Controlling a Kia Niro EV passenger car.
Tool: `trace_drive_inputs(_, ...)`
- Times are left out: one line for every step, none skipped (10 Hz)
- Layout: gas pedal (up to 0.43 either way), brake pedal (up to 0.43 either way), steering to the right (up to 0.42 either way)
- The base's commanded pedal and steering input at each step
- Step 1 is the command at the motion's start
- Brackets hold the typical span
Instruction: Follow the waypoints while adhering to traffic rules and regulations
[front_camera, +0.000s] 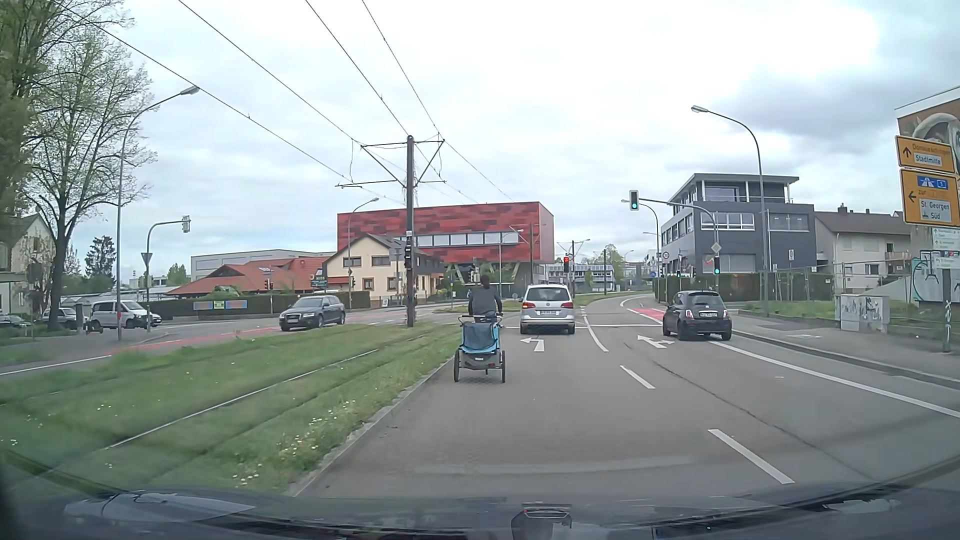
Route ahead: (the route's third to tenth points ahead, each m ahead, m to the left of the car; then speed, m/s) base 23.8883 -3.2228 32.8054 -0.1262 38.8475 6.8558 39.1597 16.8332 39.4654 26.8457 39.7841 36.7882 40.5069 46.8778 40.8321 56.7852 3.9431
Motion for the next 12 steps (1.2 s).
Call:
trace_drive_inputs(0.000,0.110,0.027)
trace_drive_inputs(0.000,0.110,0.027)
trace_drive_inputs(0.000,0.110,0.027)
trace_drive_inputs(0.000,0.104,0.027)
trace_drive_inputs(0.000,0.110,0.028)
trace_drive_inputs(0.000,0.110,0.027)
trace_drive_inputs(0.000,0.110,0.027)
trace_drive_inputs(0.000,0.110,0.027)
trace_drive_inputs(0.000,0.110,0.027)
trace_drive_inputs(0.000,0.110,0.027)
trace_drive_inputs(0.000,0.110,0.027)
trace_drive_inputs(0.000,0.110,0.027)
